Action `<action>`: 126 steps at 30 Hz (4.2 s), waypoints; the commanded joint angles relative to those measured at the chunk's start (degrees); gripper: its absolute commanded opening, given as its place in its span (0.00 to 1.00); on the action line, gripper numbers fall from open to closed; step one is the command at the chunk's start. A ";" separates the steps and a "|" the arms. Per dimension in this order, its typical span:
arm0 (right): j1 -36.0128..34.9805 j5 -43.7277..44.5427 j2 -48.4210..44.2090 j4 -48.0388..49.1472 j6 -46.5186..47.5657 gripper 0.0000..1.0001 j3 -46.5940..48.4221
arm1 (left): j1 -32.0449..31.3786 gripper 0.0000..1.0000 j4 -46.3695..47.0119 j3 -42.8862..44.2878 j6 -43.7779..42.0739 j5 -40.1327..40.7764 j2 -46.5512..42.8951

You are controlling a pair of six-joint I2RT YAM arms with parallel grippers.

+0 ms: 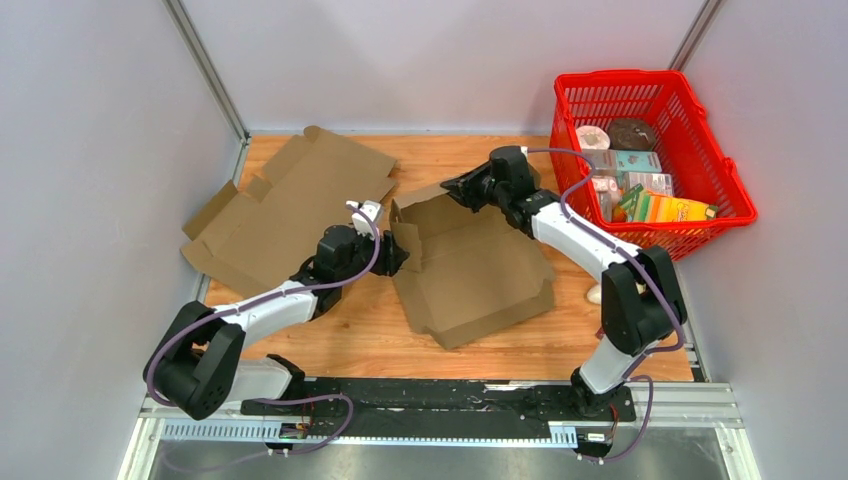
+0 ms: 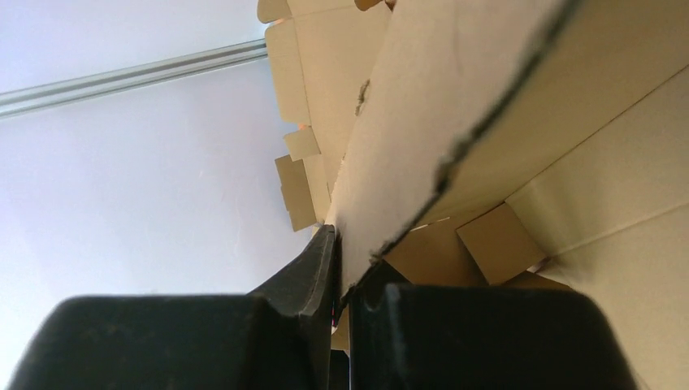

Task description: Fold the paper box

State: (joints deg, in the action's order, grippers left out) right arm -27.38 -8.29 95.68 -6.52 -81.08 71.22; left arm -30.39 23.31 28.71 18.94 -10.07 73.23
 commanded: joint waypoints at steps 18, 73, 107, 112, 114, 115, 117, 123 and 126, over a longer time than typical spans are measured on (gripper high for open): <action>-9.01 13.57 -8.66 7.50 0.05 0.04 -12.94 | -9.68 0.36 13.60 -1.99 2.07 20.05 -0.46; -2.95 10.49 -15.09 0.73 9.80 0.13 -18.22 | -21.29 0.46 17.83 4.86 3.38 41.88 10.79; -5.14 6.10 -11.66 -2.09 3.65 0.12 -16.55 | -21.73 0.00 13.08 10.93 1.54 59.28 16.33; -5.23 4.69 -10.51 -2.09 2.24 0.12 -16.03 | -21.90 0.30 12.11 12.68 -0.48 60.42 18.52; -5.32 4.78 -10.77 -2.18 1.80 0.12 -16.11 | -22.25 0.35 10.28 14.26 -1.01 63.57 19.31; -5.32 4.87 -10.86 -2.18 1.63 0.12 -16.11 | -22.52 0.31 9.22 14.97 -1.01 64.90 20.19; -5.41 5.22 -11.65 -2.18 0.75 0.12 -16.46 | -23.22 0.00 3.19 18.47 -1.80 71.02 21.25; -5.50 5.22 -11.92 -2.27 0.13 0.12 -15.94 | -24.72 0.01 6.39 18.23 -3.03 69.58 22.84; -5.50 3.56 -10.78 -2.44 -0.83 0.12 -15.50 | -24.72 0.30 10.42 15.51 -2.59 67.03 21.96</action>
State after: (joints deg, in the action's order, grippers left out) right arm -31.31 0.69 83.26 -0.93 -82.81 55.31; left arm -54.65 28.47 46.15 18.70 59.66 96.51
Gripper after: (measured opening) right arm 0.122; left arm 0.160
